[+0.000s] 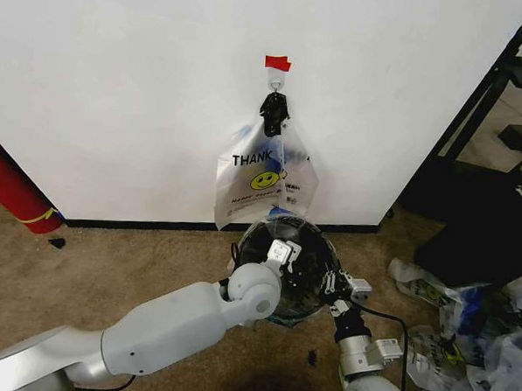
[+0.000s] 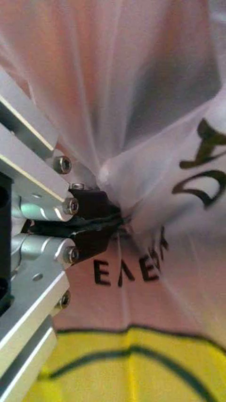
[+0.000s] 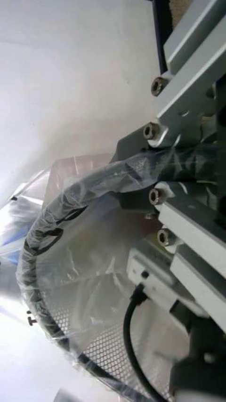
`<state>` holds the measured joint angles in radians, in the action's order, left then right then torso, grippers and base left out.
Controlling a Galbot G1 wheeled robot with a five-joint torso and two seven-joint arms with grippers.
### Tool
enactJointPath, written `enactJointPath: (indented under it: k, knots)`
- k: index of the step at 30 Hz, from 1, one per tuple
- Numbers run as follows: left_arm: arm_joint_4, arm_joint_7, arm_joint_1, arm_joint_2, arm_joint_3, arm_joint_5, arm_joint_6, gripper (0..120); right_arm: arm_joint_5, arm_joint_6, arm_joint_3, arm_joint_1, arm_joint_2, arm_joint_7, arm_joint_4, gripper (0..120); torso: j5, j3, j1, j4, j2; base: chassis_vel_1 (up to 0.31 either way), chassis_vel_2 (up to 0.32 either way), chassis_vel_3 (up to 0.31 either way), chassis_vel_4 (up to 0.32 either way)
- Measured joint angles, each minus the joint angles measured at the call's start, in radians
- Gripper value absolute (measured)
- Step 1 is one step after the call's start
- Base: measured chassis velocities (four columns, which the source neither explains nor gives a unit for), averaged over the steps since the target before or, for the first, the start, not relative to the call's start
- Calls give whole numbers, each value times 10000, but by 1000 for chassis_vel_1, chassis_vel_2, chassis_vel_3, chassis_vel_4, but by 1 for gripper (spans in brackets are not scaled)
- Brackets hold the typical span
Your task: Pick up the garbage bag from the wall and place it over the trash bin.
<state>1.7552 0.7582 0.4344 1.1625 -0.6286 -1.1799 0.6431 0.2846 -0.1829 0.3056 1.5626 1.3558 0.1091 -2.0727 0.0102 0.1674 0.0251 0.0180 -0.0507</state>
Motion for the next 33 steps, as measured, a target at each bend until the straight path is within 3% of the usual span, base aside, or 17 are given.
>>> enactJointPath:
  k: [25,33]
  knots:
    - [-1374,52,-348,698,-405,-5,-92,0,349,177,-73,174,-124,-18,-371,1,1,0,0,0,0,0,0,0,0]
    - [-1324,82,-324,640,-371,25,-108,0,330,169,37,144,-183,-30,-344,1,1,0,0,1,0,0,0,0,0]
